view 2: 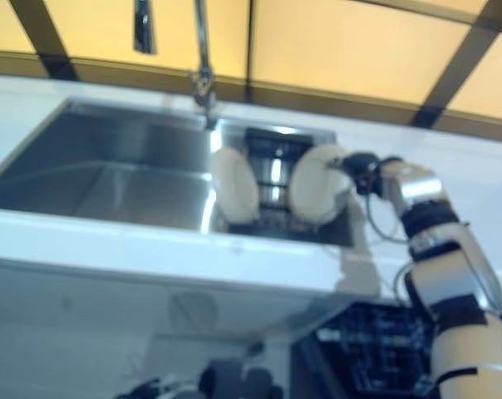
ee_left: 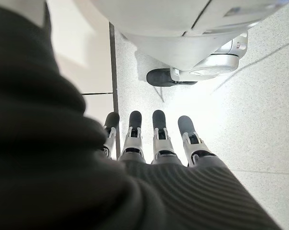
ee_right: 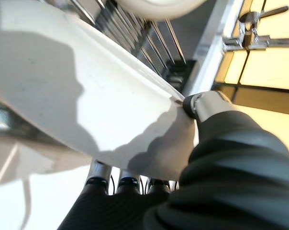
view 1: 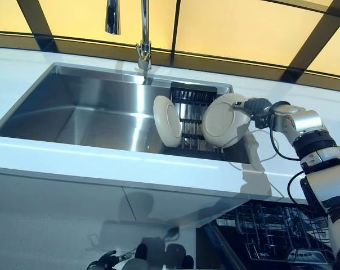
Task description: Take plates into dishwasher
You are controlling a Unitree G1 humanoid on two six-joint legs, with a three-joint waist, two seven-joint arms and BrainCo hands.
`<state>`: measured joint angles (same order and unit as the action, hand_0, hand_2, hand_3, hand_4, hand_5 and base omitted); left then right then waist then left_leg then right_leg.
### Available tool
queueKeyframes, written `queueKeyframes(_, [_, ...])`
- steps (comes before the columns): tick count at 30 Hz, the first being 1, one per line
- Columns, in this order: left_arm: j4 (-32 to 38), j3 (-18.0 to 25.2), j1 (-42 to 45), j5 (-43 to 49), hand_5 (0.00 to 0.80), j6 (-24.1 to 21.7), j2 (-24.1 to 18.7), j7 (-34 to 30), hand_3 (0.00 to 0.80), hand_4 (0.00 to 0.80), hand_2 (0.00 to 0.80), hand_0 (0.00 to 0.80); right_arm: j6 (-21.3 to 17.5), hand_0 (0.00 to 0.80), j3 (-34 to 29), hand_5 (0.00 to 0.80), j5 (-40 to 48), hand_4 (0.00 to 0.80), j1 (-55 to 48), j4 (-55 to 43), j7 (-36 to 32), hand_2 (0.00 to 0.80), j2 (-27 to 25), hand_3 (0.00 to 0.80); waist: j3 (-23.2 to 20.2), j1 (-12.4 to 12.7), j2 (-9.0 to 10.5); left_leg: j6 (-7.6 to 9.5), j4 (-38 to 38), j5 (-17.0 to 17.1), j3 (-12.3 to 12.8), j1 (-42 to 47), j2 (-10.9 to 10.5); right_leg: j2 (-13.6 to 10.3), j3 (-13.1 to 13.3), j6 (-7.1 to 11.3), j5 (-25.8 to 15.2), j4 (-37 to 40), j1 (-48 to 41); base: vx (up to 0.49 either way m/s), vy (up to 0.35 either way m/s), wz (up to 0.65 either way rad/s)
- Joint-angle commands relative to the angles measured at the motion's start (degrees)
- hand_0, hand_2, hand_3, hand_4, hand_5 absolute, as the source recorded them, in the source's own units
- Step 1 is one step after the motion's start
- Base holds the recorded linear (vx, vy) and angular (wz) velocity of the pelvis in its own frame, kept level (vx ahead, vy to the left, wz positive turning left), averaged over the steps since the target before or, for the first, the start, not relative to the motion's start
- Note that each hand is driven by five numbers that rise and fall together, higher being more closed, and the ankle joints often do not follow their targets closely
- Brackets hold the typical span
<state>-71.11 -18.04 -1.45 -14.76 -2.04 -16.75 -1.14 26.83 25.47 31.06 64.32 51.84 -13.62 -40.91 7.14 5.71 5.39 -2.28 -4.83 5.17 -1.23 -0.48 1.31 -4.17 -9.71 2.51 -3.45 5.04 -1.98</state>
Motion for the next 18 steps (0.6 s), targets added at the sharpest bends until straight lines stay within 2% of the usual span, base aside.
queueKeyframes(1, [-2.2, -3.2, -2.2, -0.7, 0.0, -0.9, -0.9, 0.6, 0.0, 0.0, 0.0, 0.0, -4.9, 0.8, 4.7, 0.8, 0.0, 0.8, 9.3, -1.3, 6.0, 0.8, -7.4, 0.8, -2.0, 0.0, 2.24, -1.46, -0.2, -2.6, 0.3, 1.7, 1.6, -3.6, 1.0, 3.25, -2.3, 0.0, -0.8, -0.013, -0.026, -0.07])
queueKeyframes(9, [-2.5, -3.0, -1.7, -0.2, 0.0, -1.1, -1.4, 0.4, 0.0, 0.0, 0.0, 0.0, -8.1, 0.8, 5.0, 0.8, 2.6, 0.8, 12.4, -3.5, 12.9, 0.8, -15.0, 0.8, -3.5, -2.3, 2.8, -1.65, -0.2, -3.4, 2.3, 2.9, 2.4, -3.0, 3.1, 3.45, -2.3, 0.0, -0.8, -0.007, -0.016, -0.15])
queueKeyframes(18, [-2.5, -2.3, -0.7, -0.3, 0.0, -1.1, -1.7, -0.2, 0.0, 0.0, 0.0, 0.0, -9.4, 0.8, 4.7, 0.8, 0.6, 0.8, 11.1, -4.7, 12.3, 0.8, -24.1, 0.8, -4.6, -5.2, 2.74, -1.72, -0.2, -4.0, 4.2, 4.0, 3.1, -2.5, 5.8, 3.7, -2.4, 0.0, -0.4, -0.002, 0.0, -0.18])
